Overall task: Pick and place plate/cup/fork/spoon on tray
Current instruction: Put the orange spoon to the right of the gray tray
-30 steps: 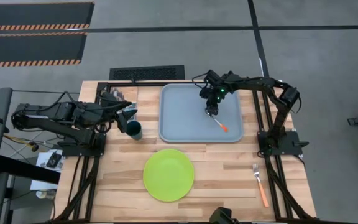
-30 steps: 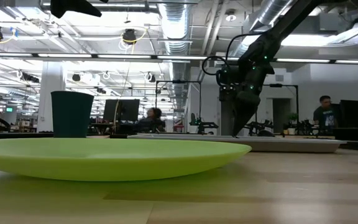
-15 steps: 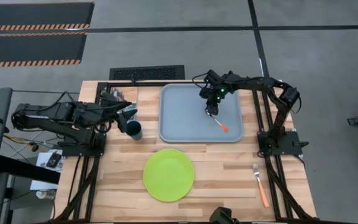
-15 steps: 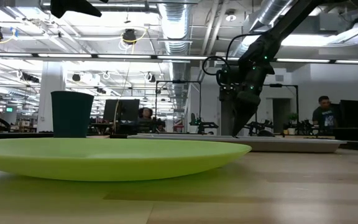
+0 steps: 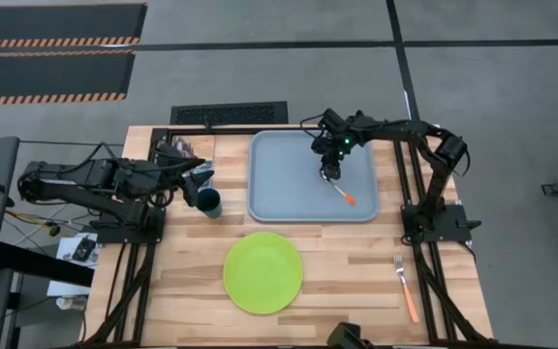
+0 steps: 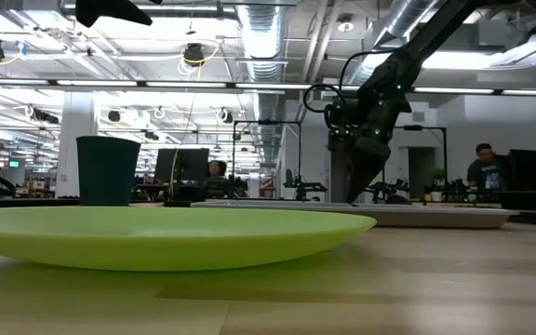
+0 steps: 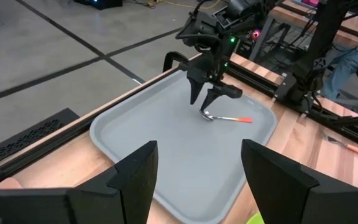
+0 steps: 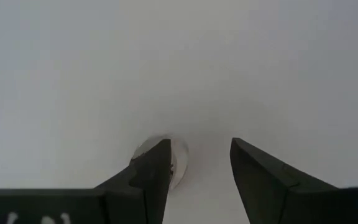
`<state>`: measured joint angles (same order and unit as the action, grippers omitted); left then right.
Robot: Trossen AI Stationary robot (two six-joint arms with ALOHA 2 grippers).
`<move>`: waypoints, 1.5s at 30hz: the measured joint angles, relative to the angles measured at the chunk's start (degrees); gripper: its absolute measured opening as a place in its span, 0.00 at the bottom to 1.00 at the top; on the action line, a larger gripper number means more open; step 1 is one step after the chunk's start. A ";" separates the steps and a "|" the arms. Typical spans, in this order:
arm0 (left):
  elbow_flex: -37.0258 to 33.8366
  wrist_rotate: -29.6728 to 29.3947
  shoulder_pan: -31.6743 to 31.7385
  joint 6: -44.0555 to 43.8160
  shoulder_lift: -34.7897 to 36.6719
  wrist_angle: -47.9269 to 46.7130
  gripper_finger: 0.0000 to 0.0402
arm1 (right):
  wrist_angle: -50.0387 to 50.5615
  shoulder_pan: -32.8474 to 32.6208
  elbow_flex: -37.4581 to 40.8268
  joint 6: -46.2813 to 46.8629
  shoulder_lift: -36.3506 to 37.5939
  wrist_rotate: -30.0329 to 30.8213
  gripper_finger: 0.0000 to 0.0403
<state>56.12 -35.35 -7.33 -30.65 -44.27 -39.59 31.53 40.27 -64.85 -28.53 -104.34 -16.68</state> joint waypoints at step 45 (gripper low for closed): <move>0.00 -1.09 -0.01 0.00 0.02 0.02 0.54 | -0.49 -1.15 0.21 6.85 -2.60 -0.60 0.03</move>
<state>56.12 -36.45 -7.34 -30.65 -44.25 -39.57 31.04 39.12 -64.64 -21.69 -106.94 -17.28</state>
